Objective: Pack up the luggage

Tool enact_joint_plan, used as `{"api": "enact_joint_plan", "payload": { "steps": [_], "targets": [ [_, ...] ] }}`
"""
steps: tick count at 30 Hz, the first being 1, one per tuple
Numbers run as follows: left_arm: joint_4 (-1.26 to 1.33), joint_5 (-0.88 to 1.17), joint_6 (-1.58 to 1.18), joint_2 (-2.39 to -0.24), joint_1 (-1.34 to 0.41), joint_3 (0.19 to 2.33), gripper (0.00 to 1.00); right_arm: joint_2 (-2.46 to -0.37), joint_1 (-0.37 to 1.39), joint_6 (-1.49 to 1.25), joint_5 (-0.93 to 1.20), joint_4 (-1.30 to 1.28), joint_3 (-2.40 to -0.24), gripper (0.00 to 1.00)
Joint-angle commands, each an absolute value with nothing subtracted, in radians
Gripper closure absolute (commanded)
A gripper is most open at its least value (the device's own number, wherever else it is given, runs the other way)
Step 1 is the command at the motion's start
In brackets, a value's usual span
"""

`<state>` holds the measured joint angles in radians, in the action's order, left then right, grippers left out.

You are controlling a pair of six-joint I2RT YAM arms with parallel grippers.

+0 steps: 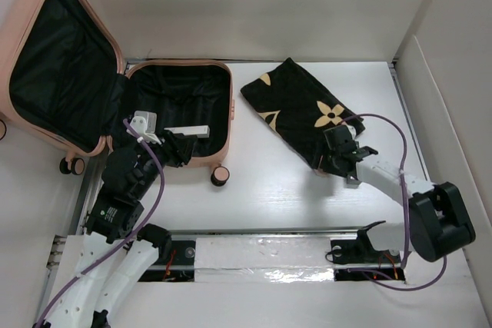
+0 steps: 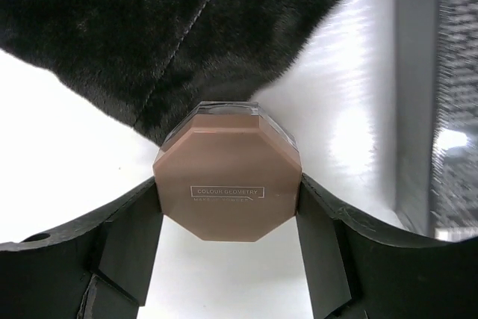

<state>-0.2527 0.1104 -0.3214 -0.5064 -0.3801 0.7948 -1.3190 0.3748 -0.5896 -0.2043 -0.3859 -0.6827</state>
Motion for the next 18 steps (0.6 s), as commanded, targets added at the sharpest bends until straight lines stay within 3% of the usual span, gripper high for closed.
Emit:
{"api": "enact_joint_plan", "payload": {
  "steps": [1, 4, 10, 12, 18],
  "targets": [
    [-0.222, 0.106, -0.313, -0.499, -0.385, 0.813, 0.58, -1.23, 0.394, -0.58, -0.262, -0.396, -0.678, 0.44],
    [-0.221, 0.107, -0.313, -0.499, -0.385, 0.813, 0.58, -1.177, 0.407, -0.572, -0.278, -0.44, -0.69, 0.44],
    [-0.219, 0.112, -0.313, -0.499, -0.385, 0.813, 0.58, -1.114, 0.626, -0.558, -0.198, -0.434, -0.856, 0.45],
    [-0.218, 0.11, -0.313, -0.502, -0.385, 0.813, 0.58, -1.164, 0.678, -0.546, -0.119, -0.359, -0.988, 0.44],
    [-0.229, 0.06, -0.322, -0.486, -0.385, 0.818, 0.59, -1.592, 0.84, -0.417, -0.063, -0.247, -1.404, 0.42]
  ]
}}
